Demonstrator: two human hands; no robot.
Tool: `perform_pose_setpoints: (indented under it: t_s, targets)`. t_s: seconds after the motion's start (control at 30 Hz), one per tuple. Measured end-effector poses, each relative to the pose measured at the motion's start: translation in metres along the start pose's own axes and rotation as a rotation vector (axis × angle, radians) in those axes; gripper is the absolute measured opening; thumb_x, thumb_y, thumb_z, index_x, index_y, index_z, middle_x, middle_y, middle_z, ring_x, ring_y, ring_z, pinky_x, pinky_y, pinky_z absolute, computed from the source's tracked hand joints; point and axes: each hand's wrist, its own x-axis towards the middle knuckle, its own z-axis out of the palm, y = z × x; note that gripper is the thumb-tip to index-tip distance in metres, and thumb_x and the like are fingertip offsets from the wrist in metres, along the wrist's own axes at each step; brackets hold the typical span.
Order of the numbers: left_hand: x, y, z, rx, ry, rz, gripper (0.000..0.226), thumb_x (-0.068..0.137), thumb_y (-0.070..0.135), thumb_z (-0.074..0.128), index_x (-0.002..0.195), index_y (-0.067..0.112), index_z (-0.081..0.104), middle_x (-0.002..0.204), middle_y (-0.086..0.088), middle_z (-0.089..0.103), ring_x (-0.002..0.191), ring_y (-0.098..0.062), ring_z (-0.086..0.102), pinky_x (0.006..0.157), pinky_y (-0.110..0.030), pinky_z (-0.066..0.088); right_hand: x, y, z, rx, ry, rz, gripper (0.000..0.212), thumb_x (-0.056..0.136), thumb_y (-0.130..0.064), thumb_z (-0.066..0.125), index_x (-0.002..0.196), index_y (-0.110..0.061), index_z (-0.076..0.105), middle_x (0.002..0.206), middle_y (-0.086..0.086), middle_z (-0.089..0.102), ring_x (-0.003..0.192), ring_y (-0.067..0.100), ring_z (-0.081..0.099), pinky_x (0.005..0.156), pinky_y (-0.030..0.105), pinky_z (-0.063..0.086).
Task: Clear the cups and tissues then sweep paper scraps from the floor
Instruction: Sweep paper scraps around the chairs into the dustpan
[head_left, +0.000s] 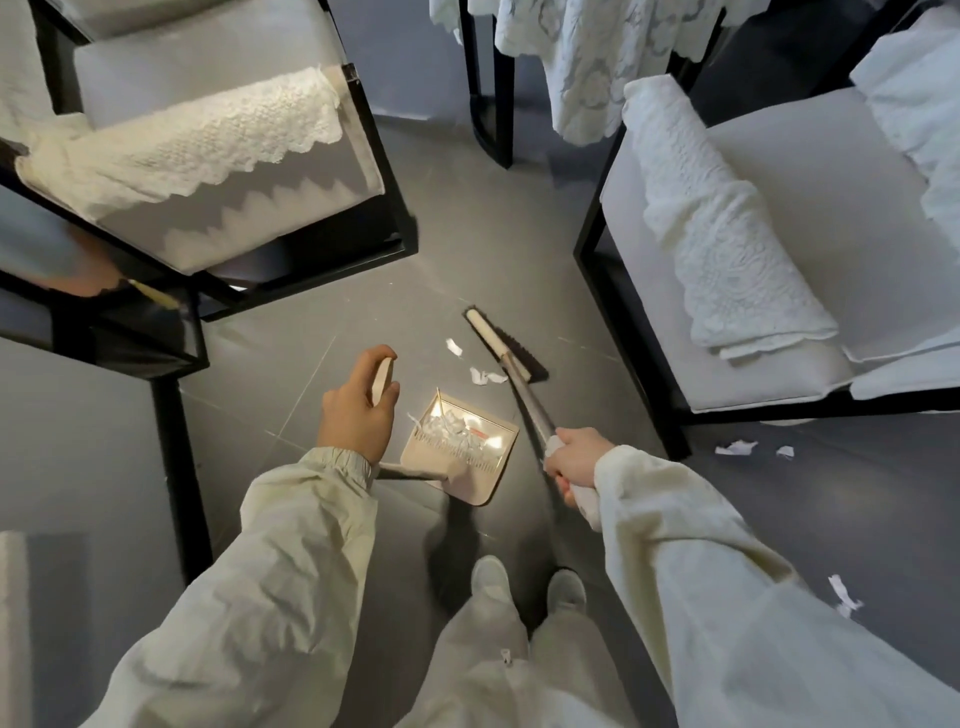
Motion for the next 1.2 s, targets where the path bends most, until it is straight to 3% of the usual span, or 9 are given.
perform_pose_setpoints:
  t_s: [0.13,0.27,0.4,0.53,0.67,0.87,1.03,1.13,1.2]
  targets:
    - [-0.004,0.003,0.003,0.007,-0.025,-0.002,0.029,0.094,0.015,0.050,0.110,0.039,0.048,0.075,0.004,0.052,0.083,-0.042,0.055,0.075,-0.052,0.053,-0.037,0.001,0.006,-0.025,-0.093,0.058,0.042,0.093,-0.003,0.044,0.134,-0.009,0.044,0.069,0.005,0.046,0.052,0.012,0.044,0.043,0.018,0.042]
    - [-0.009,0.000,-0.001,0.023,-0.010,-0.018,0.027,0.095,0.015,0.049,0.115,0.033,0.049,0.080,-0.005,0.055,0.084,-0.043,0.055,0.079,-0.053,0.052,-0.073,-0.015,-0.018,0.209,-0.212,0.219,0.023,0.091,-0.003,0.048,0.110,-0.014,0.056,0.057,0.005,0.047,0.038,0.008,0.041,0.034,0.015,0.036]
    - [-0.024,-0.004,-0.005,0.012,0.023,-0.052,0.025,0.095,0.015,0.048,0.113,0.032,0.049,0.079,-0.013,0.056,0.080,-0.042,0.057,0.078,-0.053,0.053,-0.096,-0.026,-0.025,0.148,-0.186,0.179,0.024,0.091,-0.006,0.051,0.112,-0.011,0.060,0.059,0.006,0.049,0.042,0.009,0.042,0.034,0.017,0.037]
    - [-0.052,-0.012,-0.012,-0.033,0.082,-0.121,0.025,0.096,0.014,0.048,0.111,0.034,0.048,0.070,-0.010,0.052,0.071,-0.037,0.057,0.073,-0.052,0.054,-0.098,-0.035,-0.004,0.042,-0.110,0.107,0.017,0.092,-0.005,0.047,0.105,-0.011,0.055,0.059,0.007,0.047,0.037,0.008,0.039,0.036,0.014,0.036]
    - [-0.082,-0.037,-0.027,-0.063,0.163,-0.144,0.025,0.096,0.013,0.051,0.111,0.033,0.049,0.068,-0.005,0.051,0.061,-0.029,0.055,0.067,-0.052,0.056,-0.067,-0.046,0.024,-0.099,-0.059,-0.071,0.042,0.090,0.005,0.041,0.131,-0.002,0.048,0.062,0.007,0.041,0.046,0.011,0.037,0.042,0.020,0.035]
    - [-0.086,-0.073,-0.048,-0.107,0.272,-0.174,0.034,0.092,0.008,0.054,0.099,0.041,0.049,0.071,0.002,0.053,0.058,-0.024,0.054,0.061,-0.052,0.055,-0.006,-0.030,0.064,-0.290,-0.044,-0.095,0.054,0.090,0.003,0.045,0.141,-0.015,0.040,0.082,0.008,0.048,0.055,0.015,0.041,0.036,0.014,0.037]
    - [-0.074,-0.074,-0.055,-0.117,0.271,-0.159,0.030,0.091,0.009,0.053,0.100,0.038,0.050,0.074,0.005,0.054,0.066,-0.029,0.058,0.067,-0.052,0.055,-0.017,-0.015,0.073,-0.517,-0.190,-0.039,0.042,0.090,-0.012,0.049,0.132,-0.019,0.049,0.078,0.004,0.053,0.064,0.016,0.046,0.064,0.026,0.046]
    - [-0.077,-0.073,-0.053,-0.126,0.267,-0.160,0.026,0.090,0.010,0.053,0.104,0.033,0.053,0.071,0.002,0.053,0.072,-0.037,0.058,0.070,-0.052,0.054,-0.039,-0.006,0.063,-0.356,-0.300,0.116,0.038,0.087,-0.004,0.049,0.113,-0.031,0.053,0.071,0.003,0.051,0.040,0.007,0.047,0.041,0.016,0.042]
    - [-0.082,-0.071,-0.051,-0.136,0.262,-0.161,0.026,0.091,0.012,0.053,0.103,0.035,0.053,0.073,0.005,0.053,0.077,-0.037,0.058,0.072,-0.053,0.054,-0.053,-0.001,0.048,-0.293,-0.346,0.134,0.043,0.086,0.000,0.047,0.110,-0.036,0.050,0.063,0.003,0.049,0.031,0.005,0.042,0.035,0.013,0.036]
